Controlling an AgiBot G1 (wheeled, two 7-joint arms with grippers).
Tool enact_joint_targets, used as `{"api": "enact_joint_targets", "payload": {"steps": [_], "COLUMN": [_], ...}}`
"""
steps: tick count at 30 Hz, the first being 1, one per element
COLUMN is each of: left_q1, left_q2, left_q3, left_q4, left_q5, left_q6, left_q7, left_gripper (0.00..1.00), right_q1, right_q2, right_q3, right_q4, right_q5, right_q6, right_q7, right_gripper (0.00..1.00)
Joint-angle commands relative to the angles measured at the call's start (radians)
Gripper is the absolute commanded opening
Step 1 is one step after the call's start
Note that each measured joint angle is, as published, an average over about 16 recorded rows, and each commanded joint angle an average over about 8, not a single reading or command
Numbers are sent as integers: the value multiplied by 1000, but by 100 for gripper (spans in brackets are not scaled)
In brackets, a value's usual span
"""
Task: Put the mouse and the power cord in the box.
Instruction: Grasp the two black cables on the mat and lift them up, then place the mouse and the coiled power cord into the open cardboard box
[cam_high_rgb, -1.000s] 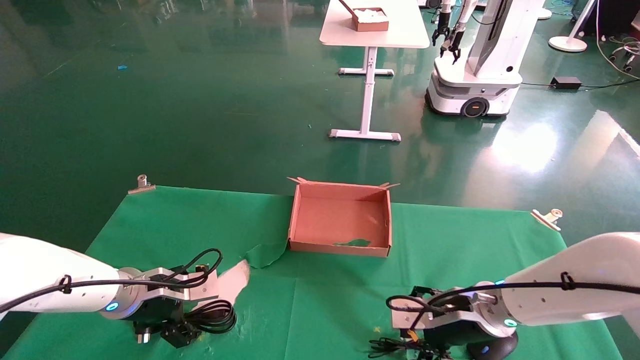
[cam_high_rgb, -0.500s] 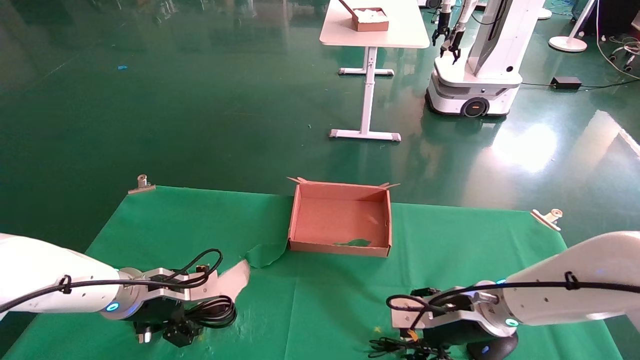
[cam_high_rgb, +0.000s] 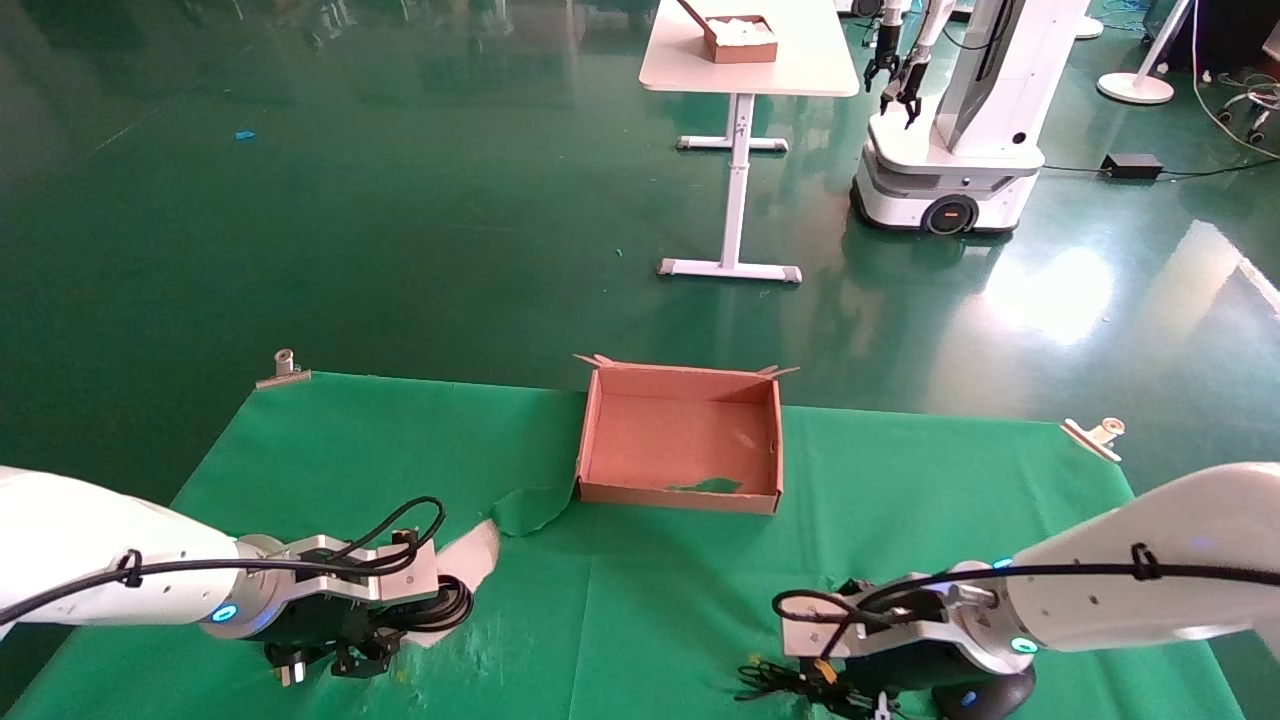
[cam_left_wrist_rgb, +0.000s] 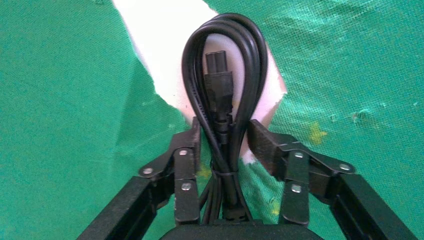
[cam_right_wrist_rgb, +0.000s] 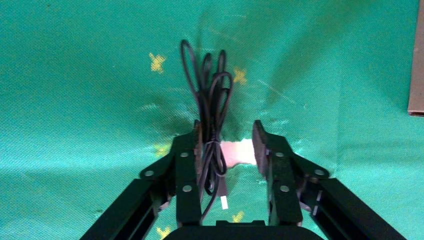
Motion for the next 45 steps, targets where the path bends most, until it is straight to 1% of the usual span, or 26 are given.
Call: {"api": "enact_joint_targets", "payload": {"steps": [1,22,27,32,37,41,45], "left_q1": [0,-2,-36,-108,-184,-231,-245], "left_q2": [0,-1,-9,-4,55,141,241], "left_q3": [0,-1,-18,-52,-91,-114,-120], "left_q4": [0,-2,-31,-85,-97,-54,14], "left_q5": [0,2,-20,-71,-128,-169,-195], "left_q6": [0,0,14,44,26,-30,-113], "left_q7": [0,0,3,-4,-5,21,78], "left_gripper": [0,0,0,0,0,0,0], "right_q1": [0,9,52,105,151,191,232], "right_q2": [0,6,30,61,91,122,162], "right_q3": [0,7,31,61,86,102,115], "right_q4": [1,5,21,49,75,91,102], "right_q5": [0,3,14,23,20,0,-31], "right_q6": [0,2,8,10,19,30,33], "right_q7": [0,1,2,13,31,45,61], "right_gripper": [0,0,0,0,0,0,0]}}
